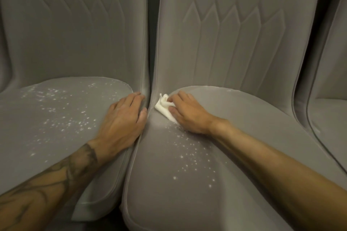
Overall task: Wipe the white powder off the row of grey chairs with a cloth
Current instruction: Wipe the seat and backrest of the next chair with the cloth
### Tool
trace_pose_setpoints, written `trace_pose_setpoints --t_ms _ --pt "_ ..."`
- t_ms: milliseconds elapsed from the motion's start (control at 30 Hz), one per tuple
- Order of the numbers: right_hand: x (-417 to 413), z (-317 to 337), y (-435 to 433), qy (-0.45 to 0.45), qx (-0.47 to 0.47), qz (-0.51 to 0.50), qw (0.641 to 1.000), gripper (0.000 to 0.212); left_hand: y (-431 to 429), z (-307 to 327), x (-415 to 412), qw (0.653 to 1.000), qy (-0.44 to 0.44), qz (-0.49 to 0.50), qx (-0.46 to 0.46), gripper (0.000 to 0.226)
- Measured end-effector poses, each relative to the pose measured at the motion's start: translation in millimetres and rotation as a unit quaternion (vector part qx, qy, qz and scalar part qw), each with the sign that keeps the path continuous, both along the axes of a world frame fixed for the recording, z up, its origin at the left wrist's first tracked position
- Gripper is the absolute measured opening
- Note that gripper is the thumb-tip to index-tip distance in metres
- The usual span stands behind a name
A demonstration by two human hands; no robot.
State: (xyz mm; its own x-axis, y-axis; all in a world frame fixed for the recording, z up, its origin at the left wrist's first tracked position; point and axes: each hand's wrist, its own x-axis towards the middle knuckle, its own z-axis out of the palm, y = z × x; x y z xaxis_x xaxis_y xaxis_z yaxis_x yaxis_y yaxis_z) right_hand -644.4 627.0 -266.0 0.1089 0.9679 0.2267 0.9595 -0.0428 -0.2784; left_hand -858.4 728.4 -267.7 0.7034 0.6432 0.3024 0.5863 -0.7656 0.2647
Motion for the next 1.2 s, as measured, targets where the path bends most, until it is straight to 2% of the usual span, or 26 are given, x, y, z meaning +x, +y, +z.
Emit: trace_pose_setpoints --t_ms 100,267,467,667,800,867,1033,1100,1200 --pt "6 7 -2 0.000 -0.016 0.013 1.000 0.032 2 -1 -9 0.999 0.034 0.000 0.019 0.046" --pt "7 5 17 0.009 -0.004 -0.060 0.998 0.034 3 -12 -10 1.000 0.015 0.013 -0.001 0.044" --pt "-7 3 -13 -0.001 -0.007 0.053 0.999 0.029 6 -16 -12 1.000 0.021 0.022 0.004 0.049" --pt "17 2 10 -0.029 -0.016 -0.048 0.998 0.034 5 -15 -13 1.000 0.024 0.020 0.005 0.053" --pt "-15 1 -17 -0.027 -0.001 0.053 0.998 0.030 3 -14 -13 1.000 0.019 0.015 0.005 0.054" --pt "-6 6 -25 -0.034 -0.002 0.078 0.996 0.027 4 -14 -14 1.000 0.022 0.014 0.002 0.053" --pt "30 11 -6 -0.014 -0.015 -0.055 0.998 0.026 3 -13 -13 1.000 0.025 0.017 0.000 0.054" --pt "8 6 -9 -0.007 -0.004 -0.020 1.000 0.026 4 -14 -12 0.999 0.027 0.019 -0.003 0.054" --pt "-24 4 -30 -0.014 0.012 0.083 0.996 0.025 2 -12 -12 0.999 0.032 0.023 0.001 0.055"
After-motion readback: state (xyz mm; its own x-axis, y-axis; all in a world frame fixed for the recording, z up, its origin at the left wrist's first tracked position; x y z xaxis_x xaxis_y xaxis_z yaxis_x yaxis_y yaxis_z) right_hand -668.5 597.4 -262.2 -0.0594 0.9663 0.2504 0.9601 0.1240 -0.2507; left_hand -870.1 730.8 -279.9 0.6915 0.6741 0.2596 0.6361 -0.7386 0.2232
